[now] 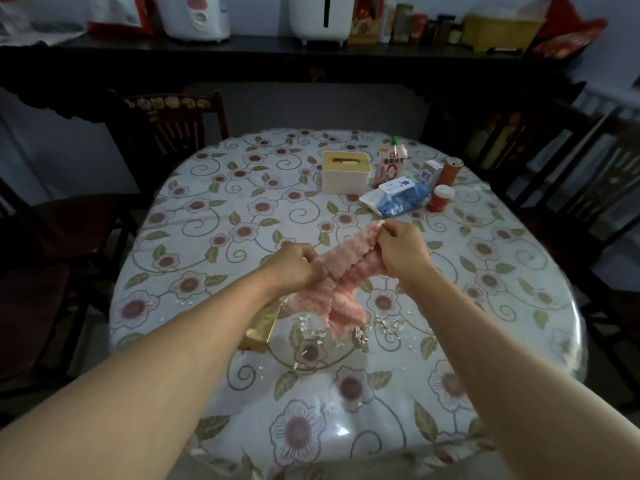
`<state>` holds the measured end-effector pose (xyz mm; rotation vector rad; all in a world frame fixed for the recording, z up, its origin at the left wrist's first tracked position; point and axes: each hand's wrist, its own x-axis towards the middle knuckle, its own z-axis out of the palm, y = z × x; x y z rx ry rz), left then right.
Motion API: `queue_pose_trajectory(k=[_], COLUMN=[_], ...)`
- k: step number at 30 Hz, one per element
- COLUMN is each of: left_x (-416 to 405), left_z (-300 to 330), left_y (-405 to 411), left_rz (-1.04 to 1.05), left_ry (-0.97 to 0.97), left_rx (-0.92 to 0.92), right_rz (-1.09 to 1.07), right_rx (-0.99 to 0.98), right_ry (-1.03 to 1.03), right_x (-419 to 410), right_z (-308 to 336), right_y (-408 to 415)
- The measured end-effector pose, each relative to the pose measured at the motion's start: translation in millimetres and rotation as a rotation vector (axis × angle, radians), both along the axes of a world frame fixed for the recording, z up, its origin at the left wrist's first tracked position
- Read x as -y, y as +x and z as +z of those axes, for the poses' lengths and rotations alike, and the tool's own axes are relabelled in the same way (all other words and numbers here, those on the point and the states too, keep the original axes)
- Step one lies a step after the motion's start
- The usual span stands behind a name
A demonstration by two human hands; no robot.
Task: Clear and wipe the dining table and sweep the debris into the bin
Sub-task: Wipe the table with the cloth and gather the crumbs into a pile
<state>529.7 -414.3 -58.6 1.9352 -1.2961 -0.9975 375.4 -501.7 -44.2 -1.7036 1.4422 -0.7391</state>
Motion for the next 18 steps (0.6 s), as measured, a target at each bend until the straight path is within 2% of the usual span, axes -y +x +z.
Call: queue_pose_trajectory(k=[2, 4, 6, 8, 10, 11, 13, 15, 18], left_x=[7, 16, 25, 34, 42, 44, 47, 49, 54], left_z=[0, 0, 1, 6, 10, 12, 18, 23, 29], left_y=[-5, -11, -14, -16, -17, -18, -20, -23, -30], left_rz=[-0.047, -0.001, 0.105, 0.186, 0.197, 0.169, 0.099, 0.030, -0.063], left_ry=[0.021, 0.033, 0.007, -0.027, -0.073, -0.097, -0.137, -0.163, -0.155], left_rx=[0.267, 0.352, 0.318, 0.246, 0.069, 0.007, -0.029, -0.045, -0.143], right_rz=[0.020, 0.099, 0.262, 0.503, 0.642, 0.608, 0.359, 0.192, 0.349], right_rx=[0.077, 0.182, 0.216, 0.165, 0.132, 0.154, 0.198, 0.120, -0.078], right_ry=[-0.036, -0.045, -0.011, 0.093, 0.176, 0.177, 0.104, -0.045, -0.089], right_x=[-4, -12, -23, -33, -35, -31, -20, -6, 9], right_z=[2, 8, 12, 14, 12, 10, 7, 6, 3], right_y=[-7, -16, -28, -39, -48, -51, -54, -54, -51])
